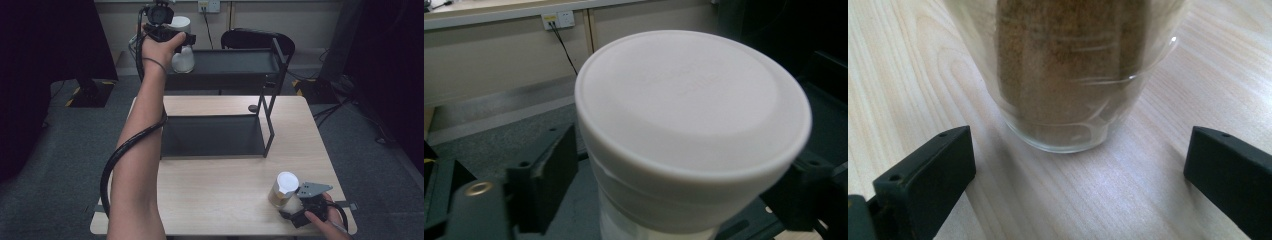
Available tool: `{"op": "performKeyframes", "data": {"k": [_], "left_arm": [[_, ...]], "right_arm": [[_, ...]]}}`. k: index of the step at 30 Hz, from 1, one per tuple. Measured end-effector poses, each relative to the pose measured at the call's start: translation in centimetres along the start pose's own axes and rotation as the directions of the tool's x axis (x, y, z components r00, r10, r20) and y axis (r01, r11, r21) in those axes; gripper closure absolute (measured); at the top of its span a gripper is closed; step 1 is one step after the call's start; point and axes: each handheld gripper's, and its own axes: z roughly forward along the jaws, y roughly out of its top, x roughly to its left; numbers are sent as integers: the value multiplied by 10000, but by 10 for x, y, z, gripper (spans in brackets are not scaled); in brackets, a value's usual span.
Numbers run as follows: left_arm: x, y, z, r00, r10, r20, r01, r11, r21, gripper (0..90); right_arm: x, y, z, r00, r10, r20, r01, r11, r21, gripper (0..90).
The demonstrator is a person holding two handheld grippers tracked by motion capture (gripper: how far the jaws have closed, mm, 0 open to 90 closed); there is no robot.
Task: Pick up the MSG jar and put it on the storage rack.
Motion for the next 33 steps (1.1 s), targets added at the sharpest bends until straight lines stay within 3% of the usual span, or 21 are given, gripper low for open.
{"op": "performKeyframes", "data": {"k": [8, 15, 33], "left_arm": [[-4, -10, -7, 9997, -192, 135, 192, 9998, 37, 50], [-5, -20, -13, 9989, -147, 446, 145, 9999, 35, 39], [-6, -49, -25, 9978, -157, 641, 175, 9995, -281, 35]], "right_arm": [[0, 0, 0, 10000, -6, 3, 6, 10000, -2, 0], [0, 0, 0, 10000, -18, -8, 18, 10000, -3, 0], [0, 0, 0, 10000, -23, -16, 23, 10000, -2, 0]]}}
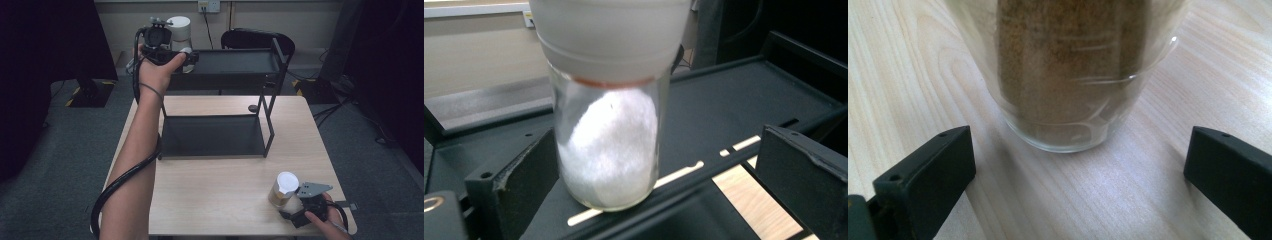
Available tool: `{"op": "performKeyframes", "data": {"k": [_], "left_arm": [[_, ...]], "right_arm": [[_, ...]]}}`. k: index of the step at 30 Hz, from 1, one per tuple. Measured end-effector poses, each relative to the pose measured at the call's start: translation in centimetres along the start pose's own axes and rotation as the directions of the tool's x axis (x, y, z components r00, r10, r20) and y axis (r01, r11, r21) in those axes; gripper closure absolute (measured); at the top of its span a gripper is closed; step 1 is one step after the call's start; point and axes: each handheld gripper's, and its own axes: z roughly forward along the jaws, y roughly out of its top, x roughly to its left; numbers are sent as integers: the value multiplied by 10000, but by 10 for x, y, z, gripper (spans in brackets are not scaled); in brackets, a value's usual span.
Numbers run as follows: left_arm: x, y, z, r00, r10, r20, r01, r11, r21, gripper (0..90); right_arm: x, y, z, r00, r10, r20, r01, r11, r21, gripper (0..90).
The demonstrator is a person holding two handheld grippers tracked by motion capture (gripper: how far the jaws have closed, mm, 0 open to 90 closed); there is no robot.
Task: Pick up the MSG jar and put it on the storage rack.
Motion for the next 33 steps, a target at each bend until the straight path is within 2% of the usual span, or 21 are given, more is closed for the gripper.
{"op": "performKeyframes", "data": {"k": [3, 6, 9, 14, 23, 28, 33], "left_arm": [[1, -6, -2, 10000, 47, 70, -47, 10000, -8, 33], [3, -16, -5, 9997, -204, 148, 208, 9994, -261, 12], [4, -21, -8, 9997, -117, 196, 122, 9996, -243, 2], [8, -32, -11, 9991, -247, 333, 258, 9990, -352, 1], [11, -50, -10, 9977, -193, 652, 227, 9984, -511, 4], [14, -61, -10, 9955, -317, 892, 377, 9971, -663, 5], [15, -68, -10, 9948, -353, 955, 414, 9971, -637, 5]], "right_arm": [[0, 0, 0, 10000, -10, 2, 10, 10000, -3, 0], [0, 0, 0, 10000, 0, 1, 0, 10000, 1, 0], [0, 0, 0, 10000, 3, -2, -3, 10000, 2, 0], [0, 0, 0, 10000, -3, 1, 3, 10000, 0, 0], [0, 0, 0, 10000, 8, 3, -8, 10000, -1, 0], [0, 0, 0, 10000, 9, 4, -9, 10000, 0, 0], [0, 0, 0, 10000, 9, 4, -9, 10000, -2, 0]]}}
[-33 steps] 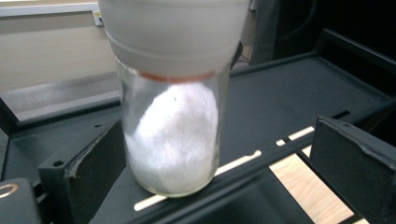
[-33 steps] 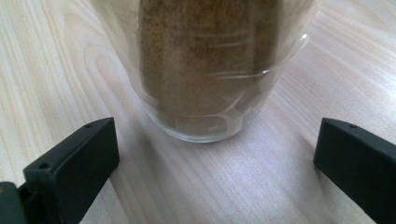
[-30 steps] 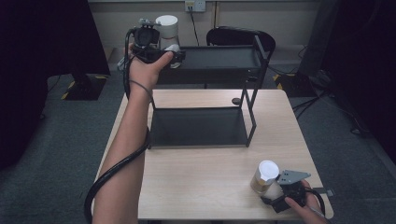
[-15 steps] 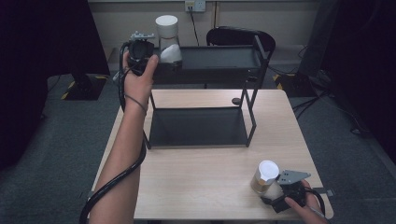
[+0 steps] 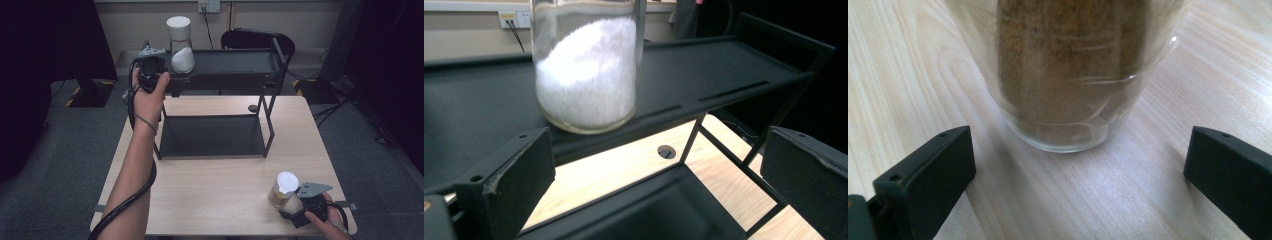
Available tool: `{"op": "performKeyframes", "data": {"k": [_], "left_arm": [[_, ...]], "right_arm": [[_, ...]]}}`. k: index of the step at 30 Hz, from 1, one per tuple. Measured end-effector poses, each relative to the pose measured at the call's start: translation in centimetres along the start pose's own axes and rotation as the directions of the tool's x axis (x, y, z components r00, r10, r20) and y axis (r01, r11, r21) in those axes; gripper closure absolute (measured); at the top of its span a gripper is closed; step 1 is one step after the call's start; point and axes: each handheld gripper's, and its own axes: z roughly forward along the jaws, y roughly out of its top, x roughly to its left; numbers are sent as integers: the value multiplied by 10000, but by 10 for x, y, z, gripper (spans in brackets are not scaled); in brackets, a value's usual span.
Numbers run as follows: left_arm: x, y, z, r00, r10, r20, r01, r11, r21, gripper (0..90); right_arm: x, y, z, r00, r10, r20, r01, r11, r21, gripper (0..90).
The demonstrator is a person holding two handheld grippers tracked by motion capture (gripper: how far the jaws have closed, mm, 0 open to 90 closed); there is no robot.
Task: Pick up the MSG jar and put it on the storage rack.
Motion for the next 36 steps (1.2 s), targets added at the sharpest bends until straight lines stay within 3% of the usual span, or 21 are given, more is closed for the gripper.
{"op": "performKeyframes", "data": {"k": [25, 36], "left_arm": [[11, -46, 15, 9978, -235, 625, 229, 9997, 103, 4], [14, -64, 22, 9955, -173, 933, 148, 9995, 272, 4]], "right_arm": [[0, 0, 0, 10000, 2, 2, -2, 10000, -5, 0], [0, 0, 0, 10000, 1, 0, -1, 10000, -6, 0]]}}
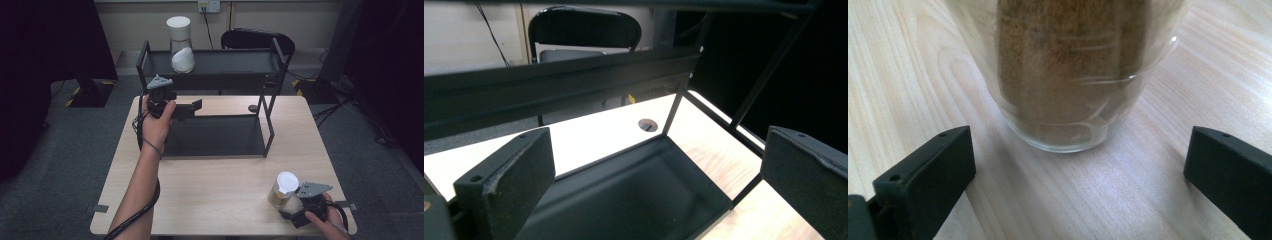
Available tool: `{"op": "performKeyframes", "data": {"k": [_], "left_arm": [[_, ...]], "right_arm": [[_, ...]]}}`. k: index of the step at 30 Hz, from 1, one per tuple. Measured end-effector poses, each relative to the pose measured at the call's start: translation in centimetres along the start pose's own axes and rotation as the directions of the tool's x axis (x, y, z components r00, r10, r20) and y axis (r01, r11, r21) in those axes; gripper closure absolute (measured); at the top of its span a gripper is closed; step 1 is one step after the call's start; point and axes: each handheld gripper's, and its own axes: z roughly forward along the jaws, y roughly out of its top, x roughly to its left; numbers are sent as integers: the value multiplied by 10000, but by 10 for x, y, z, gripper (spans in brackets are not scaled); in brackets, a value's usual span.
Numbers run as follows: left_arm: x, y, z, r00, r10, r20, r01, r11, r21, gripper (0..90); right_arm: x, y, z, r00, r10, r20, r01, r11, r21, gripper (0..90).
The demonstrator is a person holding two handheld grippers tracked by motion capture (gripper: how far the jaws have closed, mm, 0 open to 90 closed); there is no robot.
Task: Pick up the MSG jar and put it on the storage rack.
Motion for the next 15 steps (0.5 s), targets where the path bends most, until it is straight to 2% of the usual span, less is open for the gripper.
{"op": "performKeyframes", "data": {"k": [15], "left_arm": [[5, -26, 8, 9999, -8, 113, 5, 9997, 230, 5]], "right_arm": [[0, 0, 0, 10000, -3, -2, 3, 10000, 2, 0]]}}
